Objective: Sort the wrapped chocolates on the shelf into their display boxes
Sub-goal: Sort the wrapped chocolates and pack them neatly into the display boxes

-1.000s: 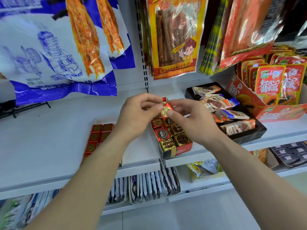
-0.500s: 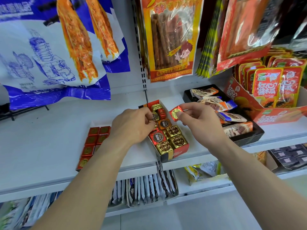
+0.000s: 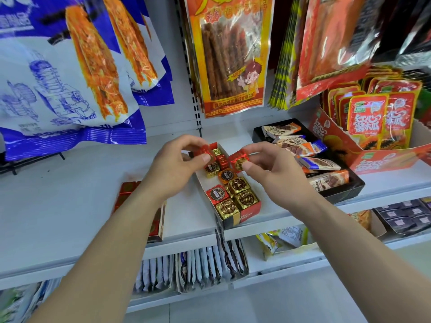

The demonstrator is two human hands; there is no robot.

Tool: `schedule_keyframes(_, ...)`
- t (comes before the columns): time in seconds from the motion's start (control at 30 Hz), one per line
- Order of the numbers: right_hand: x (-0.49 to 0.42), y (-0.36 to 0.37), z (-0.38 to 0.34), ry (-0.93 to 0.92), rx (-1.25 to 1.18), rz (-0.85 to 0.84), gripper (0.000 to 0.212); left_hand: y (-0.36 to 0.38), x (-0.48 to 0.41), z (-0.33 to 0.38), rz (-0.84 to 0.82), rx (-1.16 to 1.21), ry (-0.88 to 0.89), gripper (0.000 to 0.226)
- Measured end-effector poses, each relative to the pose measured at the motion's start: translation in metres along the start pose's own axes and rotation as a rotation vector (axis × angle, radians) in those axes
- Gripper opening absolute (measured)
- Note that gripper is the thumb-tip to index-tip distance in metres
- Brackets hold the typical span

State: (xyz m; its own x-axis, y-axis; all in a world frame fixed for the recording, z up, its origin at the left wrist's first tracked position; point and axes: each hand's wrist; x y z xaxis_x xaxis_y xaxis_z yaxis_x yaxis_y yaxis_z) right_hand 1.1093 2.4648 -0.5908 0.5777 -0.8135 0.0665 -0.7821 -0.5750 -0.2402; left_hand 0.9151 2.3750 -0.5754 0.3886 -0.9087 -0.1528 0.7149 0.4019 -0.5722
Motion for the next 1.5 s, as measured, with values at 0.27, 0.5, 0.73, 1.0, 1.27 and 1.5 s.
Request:
schedule_keyframes(0.27, -0.001, 0.005, -0.005, -0.04, -0.037, -0.057, 0.019, 0.005, 0.011, 0.01, -0.026, 0.353, -0.01, 0.018)
schedule_keyframes(0.5, -0.001, 0.01, -0.008, -0.006, -0.094, -0.077, 0.019, 0.004, 0.014, 0.003, -0.107, 0.277, 0.062, 0.043)
schedule_keyframes(0.73, -0.001, 0.013, -0.011, 0.035, -0.122, 0.009, 0.011, 0.004, 0.017, 0.008, -0.111, 0.335, 0.051, 0.05)
schedule_keyframes(1.0, -0.002, 0.013, -0.011, 0.027, -0.087, 0.043, 0.012, 0.009, 0.018, 0.012, -0.086, 0.359, 0.057, 0.048)
schedule_keyframes(1.27, -0.001, 0.015, -0.013, 0.057, -0.033, 0.063, 0.018, 0.02, 0.015, 0.011, -0.038, 0.276, 0.05, 0.044)
schedule_keyframes(1.5, 0.0, 0.016, -0.022, 0.102, -0.046, 0.026, 0.03, 0.019, 0.015, 0.013, 0.015, 0.272, 0.051, 0.042)
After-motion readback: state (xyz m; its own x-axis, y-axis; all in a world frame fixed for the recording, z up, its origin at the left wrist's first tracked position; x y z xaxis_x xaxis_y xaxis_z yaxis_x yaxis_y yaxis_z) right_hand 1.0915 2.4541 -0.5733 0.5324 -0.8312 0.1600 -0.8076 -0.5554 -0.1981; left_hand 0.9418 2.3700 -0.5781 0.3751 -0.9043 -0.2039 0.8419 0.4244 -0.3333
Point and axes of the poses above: each hand's wrist, its own x-axis away from the middle knuckle, its own y-axis out of the palm, z = x × y, and after that the axes turned 7 degrees about y, right-handed
